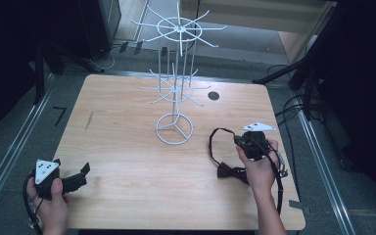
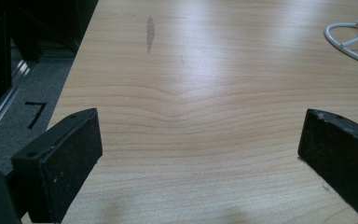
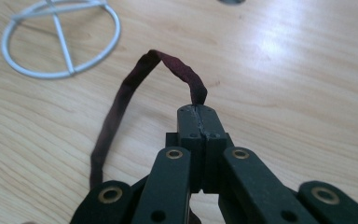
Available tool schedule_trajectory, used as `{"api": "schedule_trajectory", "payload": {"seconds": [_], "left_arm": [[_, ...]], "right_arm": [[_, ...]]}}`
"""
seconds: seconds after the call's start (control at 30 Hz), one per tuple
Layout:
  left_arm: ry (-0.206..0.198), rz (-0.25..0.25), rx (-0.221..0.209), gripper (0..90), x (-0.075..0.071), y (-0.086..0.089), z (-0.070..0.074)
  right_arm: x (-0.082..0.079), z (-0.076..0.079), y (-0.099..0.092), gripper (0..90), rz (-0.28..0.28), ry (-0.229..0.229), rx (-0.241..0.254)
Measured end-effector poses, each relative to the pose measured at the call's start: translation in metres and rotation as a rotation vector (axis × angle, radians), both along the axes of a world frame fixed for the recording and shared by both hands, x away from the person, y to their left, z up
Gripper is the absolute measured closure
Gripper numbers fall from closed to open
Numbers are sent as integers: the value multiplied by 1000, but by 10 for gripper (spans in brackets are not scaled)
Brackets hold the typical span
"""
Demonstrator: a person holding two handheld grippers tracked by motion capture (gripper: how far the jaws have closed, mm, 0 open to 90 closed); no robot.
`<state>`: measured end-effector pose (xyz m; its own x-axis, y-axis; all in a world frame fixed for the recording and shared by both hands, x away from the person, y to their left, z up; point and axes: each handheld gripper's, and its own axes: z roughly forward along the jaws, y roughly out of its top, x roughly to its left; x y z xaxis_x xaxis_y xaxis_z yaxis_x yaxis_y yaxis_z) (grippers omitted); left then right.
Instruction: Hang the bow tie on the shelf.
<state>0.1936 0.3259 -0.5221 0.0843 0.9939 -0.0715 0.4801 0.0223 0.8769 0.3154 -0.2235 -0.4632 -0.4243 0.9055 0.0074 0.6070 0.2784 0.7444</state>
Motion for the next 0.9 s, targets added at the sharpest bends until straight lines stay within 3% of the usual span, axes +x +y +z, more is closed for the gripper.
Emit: {"api": "schedule_trajectory", "payload": {"seconds": [0.2,0.67,0.9], "left_arm": [[-1,-2,-2,2,0,0,0],[-1,1,0,2,0,0,0],[-1,0,1,2,0,0,0]], "right_arm": [[-7,7,4,900,15,-35,17],[-22,23,8,900,34,-194,88],[-27,33,9,900,46,-250,108]]}}
